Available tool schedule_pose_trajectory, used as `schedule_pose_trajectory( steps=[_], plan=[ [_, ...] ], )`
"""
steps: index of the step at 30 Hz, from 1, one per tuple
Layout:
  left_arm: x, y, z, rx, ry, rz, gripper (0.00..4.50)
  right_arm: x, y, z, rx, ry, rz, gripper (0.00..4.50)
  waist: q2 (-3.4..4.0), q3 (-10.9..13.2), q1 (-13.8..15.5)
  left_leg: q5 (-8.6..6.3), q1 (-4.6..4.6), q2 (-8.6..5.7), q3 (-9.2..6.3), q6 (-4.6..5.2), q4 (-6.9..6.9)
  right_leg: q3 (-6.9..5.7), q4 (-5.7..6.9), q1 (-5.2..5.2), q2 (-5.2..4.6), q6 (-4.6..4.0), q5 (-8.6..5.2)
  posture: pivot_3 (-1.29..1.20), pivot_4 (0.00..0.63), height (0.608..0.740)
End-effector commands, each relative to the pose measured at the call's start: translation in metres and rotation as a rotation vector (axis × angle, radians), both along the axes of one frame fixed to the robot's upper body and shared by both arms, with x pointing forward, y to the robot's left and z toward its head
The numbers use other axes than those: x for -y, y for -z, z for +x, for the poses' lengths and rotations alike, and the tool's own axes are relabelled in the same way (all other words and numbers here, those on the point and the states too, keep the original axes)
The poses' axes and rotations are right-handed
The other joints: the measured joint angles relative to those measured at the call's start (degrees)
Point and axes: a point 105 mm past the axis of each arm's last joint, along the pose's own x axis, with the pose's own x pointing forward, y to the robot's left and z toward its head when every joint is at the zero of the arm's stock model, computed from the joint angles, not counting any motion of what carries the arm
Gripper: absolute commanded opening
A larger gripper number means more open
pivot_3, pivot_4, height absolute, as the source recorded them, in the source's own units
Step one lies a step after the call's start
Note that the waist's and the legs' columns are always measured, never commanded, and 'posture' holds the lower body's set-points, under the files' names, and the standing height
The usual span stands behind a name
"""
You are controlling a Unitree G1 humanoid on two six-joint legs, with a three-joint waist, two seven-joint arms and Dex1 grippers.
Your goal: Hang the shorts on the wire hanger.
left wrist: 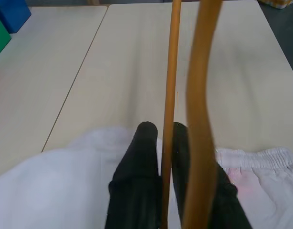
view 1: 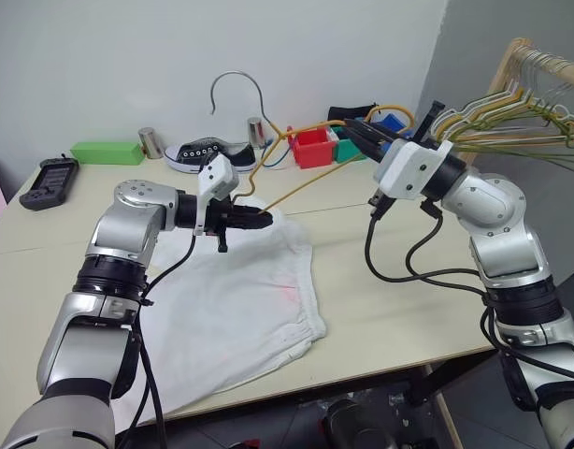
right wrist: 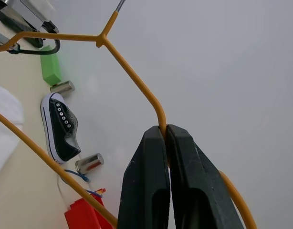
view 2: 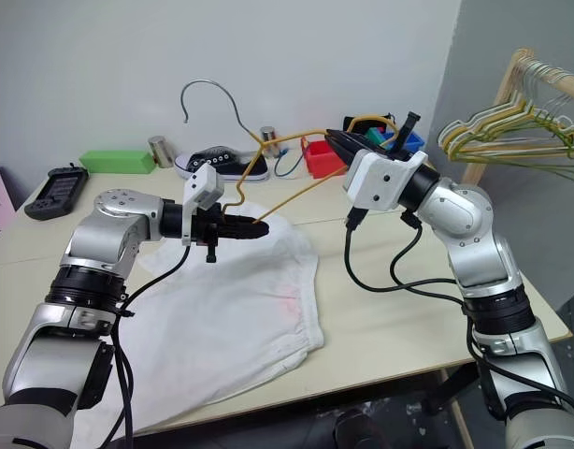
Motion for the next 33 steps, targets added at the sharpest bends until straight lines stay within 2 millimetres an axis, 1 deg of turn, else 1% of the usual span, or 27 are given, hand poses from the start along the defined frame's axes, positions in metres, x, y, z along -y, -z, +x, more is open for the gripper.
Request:
schedule_pose_trajectory(
  steps=[1, 4, 7, 9, 12, 15, 17, 19, 21, 22, 24, 27, 30, 33],
  plan=[
    [0.001, -0.013, 0.001, 0.048, 0.002, -0.003, 0.08, -0.005, -0.014, -0.009, 0.064, -0.029, 0.000, 0.00, 0.00, 0.0, 0.0, 0.00, 0.00, 0.00, 0.00, 0.00, 0.00, 0.00, 0.00, 0.00, 0.00, 0.00, 0.00, -0.32, 0.020, 0.740],
    [0.000, -0.012, 0.003, 0.066, -0.013, 0.017, 0.08, -0.005, -0.010, -0.008, 0.048, -0.026, -0.016, 0.00, 0.00, 0.0, 0.0, 0.00, 0.01, 0.00, 0.00, 0.00, 0.00, 0.00, 0.00, 0.00, 0.00, 0.00, 0.00, -0.32, 0.016, 0.740],
    [-0.003, -0.009, 0.006, 0.093, -0.038, 0.053, 0.08, -0.006, 0.000, -0.006, 0.005, -0.021, -0.050, 0.00, 0.00, 0.0, 0.0, 0.00, 0.00, 0.00, 0.00, 0.00, 0.00, 0.00, 0.00, 0.00, 0.00, 0.00, 0.00, -0.32, 0.016, 0.740],
    [-0.005, -0.007, 0.010, 0.132, -0.075, 0.082, 0.00, -0.006, 0.010, -0.004, -0.058, -0.023, -0.084, 0.50, 0.00, 0.0, 0.0, 0.00, 0.00, 0.00, 0.00, 0.00, 0.00, 0.00, 0.00, 0.00, 0.00, 0.00, 0.00, -0.32, 0.013, 0.740],
    [-0.010, -0.004, 0.016, 0.195, -0.120, 0.127, 0.00, -0.001, 0.024, -0.001, -0.108, -0.005, -0.125, 1.09, -0.01, 0.0, 0.0, 0.00, 0.01, 0.01, -0.02, 0.00, 0.00, 0.00, 0.00, 0.01, 0.00, 0.00, 0.00, -0.31, 0.008, 0.740],
    [-0.022, -0.003, 0.031, 0.293, -0.233, 0.178, 0.00, 0.010, 0.037, 0.001, -0.169, 0.024, -0.168, 1.72, -0.01, 0.0, 0.2, 0.00, 0.00, 0.00, -0.01, 0.00, 0.03, 0.00, 0.00, 0.01, -0.01, 0.00, 0.00, -0.31, 0.006, 0.740],
    [-0.029, -0.002, 0.039, 0.365, -0.285, 0.244, 0.00, 0.015, 0.040, 0.002, -0.189, 0.041, -0.189, 2.18, -0.03, 0.0, 0.2, 0.00, 0.01, -0.02, -0.02, 0.00, 0.04, -0.01, 0.00, 0.03, -0.03, 0.01, 0.00, -0.31, 0.004, 0.740],
    [-0.037, 0.002, 0.044, 0.466, -0.310, 0.364, 0.00, 0.021, 0.041, 0.004, -0.212, 0.069, -0.188, 2.58, -0.03, 0.0, 0.1, 0.00, 0.00, -0.02, -0.01, 0.00, 0.04, -0.01, 0.00, 0.01, -0.03, 0.01, 0.01, -0.31, 0.003, 0.740],
    [-0.042, 0.005, 0.047, 0.552, -0.315, 0.459, 0.00, 0.028, 0.044, 0.010, -0.231, 0.120, -0.199, 3.12, -0.03, 0.0, 0.1, 0.00, 0.01, -0.01, -0.01, 0.00, 0.04, -0.01, 0.02, 0.00, -0.02, 0.02, 0.01, -0.31, 0.005, 0.740],
    [-0.042, 0.006, 0.047, 0.600, -0.306, 0.505, 0.00, 0.033, 0.047, 0.015, -0.240, 0.159, -0.210, 3.30, -0.03, 0.0, 0.1, 0.00, 0.02, -0.01, -0.01, 0.00, 0.04, 0.00, 0.03, 0.01, -0.02, 0.02, 0.01, -0.31, 0.006, 0.740],
    [-0.041, 0.007, 0.047, 0.665, -0.284, 0.561, 0.00, 0.040, 0.051, 0.021, -0.248, 0.211, -0.228, 3.79, -0.03, 0.0, 0.1, 0.00, 0.01, -0.01, -0.01, 0.00, 0.04, 0.00, 0.03, 0.00, -0.02, 0.02, 0.01, -0.31, 0.005, 0.740],
    [-0.029, 0.001, 0.046, 0.803, -0.233, 0.641, 0.00, 0.050, 0.064, 0.032, -0.275, 0.302, -0.293, 4.44, -0.03, 0.0, 0.3, 0.00, -0.01, -0.02, 0.00, 0.00, 0.04, -0.01, 0.02, 0.00, -0.04, 0.02, 0.01, -0.30, 0.006, 0.740],
    [-0.015, -0.010, 0.044, 0.932, -0.195, 0.682, 0.00, 0.058, 0.074, 0.041, -0.310, 0.362, -0.329, 4.47, -0.04, 0.0, 0.3, 0.00, -0.02, -0.03, 0.01, 0.00, 0.04, 0.00, 0.01, 0.00, -0.05, 0.02, 0.01, -0.29, 0.005, 0.740],
    [-0.001, -0.020, 0.042, 1.017, -0.171, 0.686, 0.00, 0.064, 0.084, 0.048, -0.343, 0.404, -0.371, 4.47, -0.03, 0.0, 0.3, 0.00, -0.03, -0.04, 0.01, 0.00, 0.03, -0.01, 0.01, -0.01, -0.05, 0.02, 0.01, -0.29, 0.005, 0.740]
  ],
)
